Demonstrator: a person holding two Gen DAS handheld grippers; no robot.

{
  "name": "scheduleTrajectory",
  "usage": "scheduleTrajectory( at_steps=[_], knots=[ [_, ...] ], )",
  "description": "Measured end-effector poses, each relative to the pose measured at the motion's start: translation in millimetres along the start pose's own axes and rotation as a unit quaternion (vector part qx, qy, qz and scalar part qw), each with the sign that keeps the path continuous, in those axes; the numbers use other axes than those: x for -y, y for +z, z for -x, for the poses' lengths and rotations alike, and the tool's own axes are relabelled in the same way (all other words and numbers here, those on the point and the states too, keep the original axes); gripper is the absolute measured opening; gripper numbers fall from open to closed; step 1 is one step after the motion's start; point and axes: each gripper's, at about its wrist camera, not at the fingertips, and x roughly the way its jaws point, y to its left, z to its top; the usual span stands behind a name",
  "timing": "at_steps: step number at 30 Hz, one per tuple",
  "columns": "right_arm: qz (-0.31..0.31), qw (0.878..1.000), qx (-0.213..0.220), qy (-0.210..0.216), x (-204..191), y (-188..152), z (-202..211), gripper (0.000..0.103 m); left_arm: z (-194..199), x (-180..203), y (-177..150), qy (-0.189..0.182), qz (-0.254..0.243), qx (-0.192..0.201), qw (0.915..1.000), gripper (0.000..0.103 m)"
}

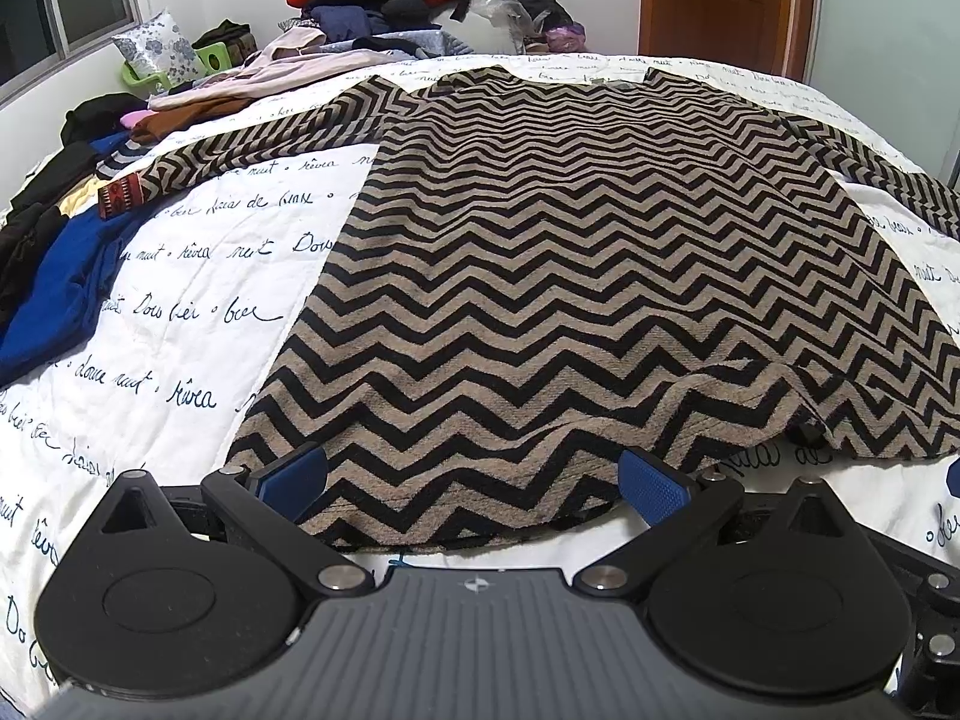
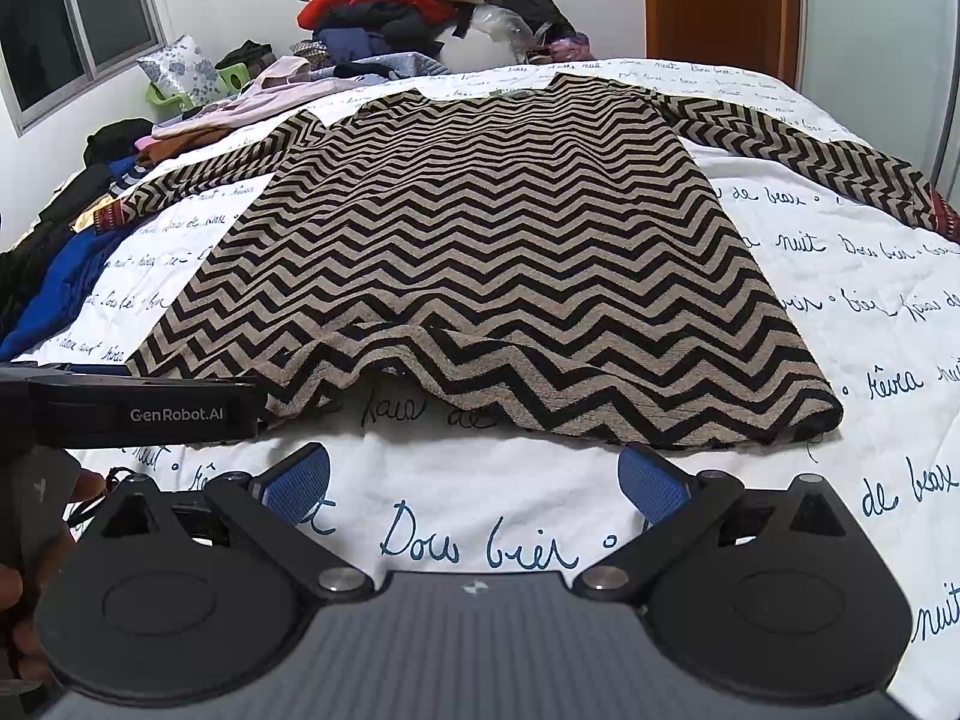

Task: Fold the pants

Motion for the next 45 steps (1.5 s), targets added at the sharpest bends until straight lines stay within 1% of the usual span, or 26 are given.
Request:
scheduleTrajectory(
  at_steps=[21,45],
  knots=[
    [0.006,1.000,0.002,-0.002,0.0,-1.1,-2.5,0.103,-1.8,0.0,-1.4,0.001,-0.005,0.001,1.0000,0.102],
    [0.004,1.000,-0.002,0.008,0.4,-4.1,-5.5,0.103,-4.4,0.9,-3.0,0.004,-0.007,-0.001,1.0000,0.102]
  ],
)
